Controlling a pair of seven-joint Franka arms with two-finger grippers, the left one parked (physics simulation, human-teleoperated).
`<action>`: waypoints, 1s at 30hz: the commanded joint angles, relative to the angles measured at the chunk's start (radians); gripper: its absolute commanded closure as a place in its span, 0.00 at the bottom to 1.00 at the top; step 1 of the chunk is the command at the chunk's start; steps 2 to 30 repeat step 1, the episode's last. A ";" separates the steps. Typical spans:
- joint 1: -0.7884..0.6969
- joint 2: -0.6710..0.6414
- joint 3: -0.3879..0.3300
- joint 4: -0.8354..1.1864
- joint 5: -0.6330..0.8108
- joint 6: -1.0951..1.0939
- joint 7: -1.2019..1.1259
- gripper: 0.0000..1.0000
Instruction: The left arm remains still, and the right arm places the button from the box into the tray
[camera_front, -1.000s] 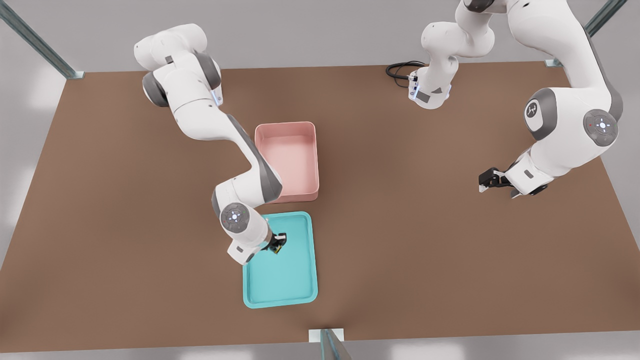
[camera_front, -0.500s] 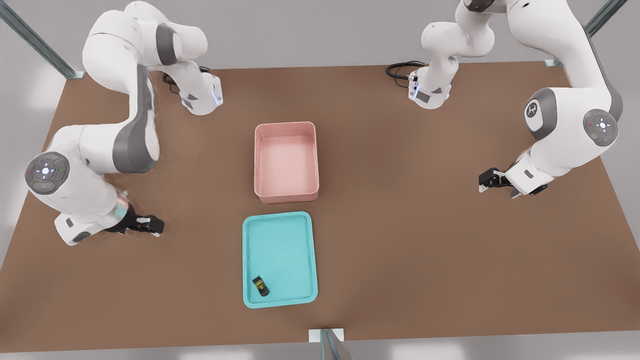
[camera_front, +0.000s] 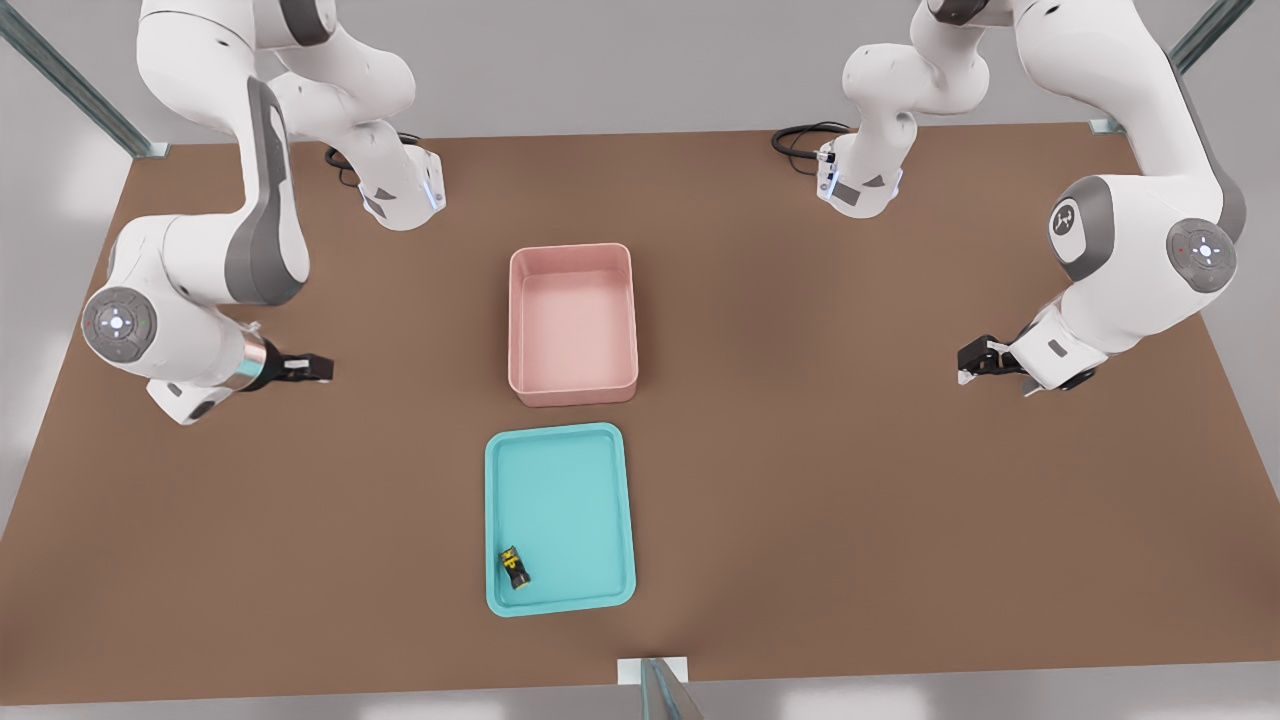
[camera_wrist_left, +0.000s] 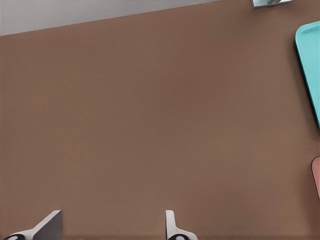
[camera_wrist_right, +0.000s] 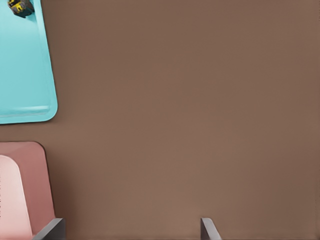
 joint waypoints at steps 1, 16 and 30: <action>-0.001 0.001 -0.001 0.001 0.001 -0.022 -0.070 0.00; -0.001 0.001 -0.001 0.001 0.001 -0.022 -0.070 0.00; -0.001 0.001 -0.001 0.001 0.001 -0.022 -0.070 0.00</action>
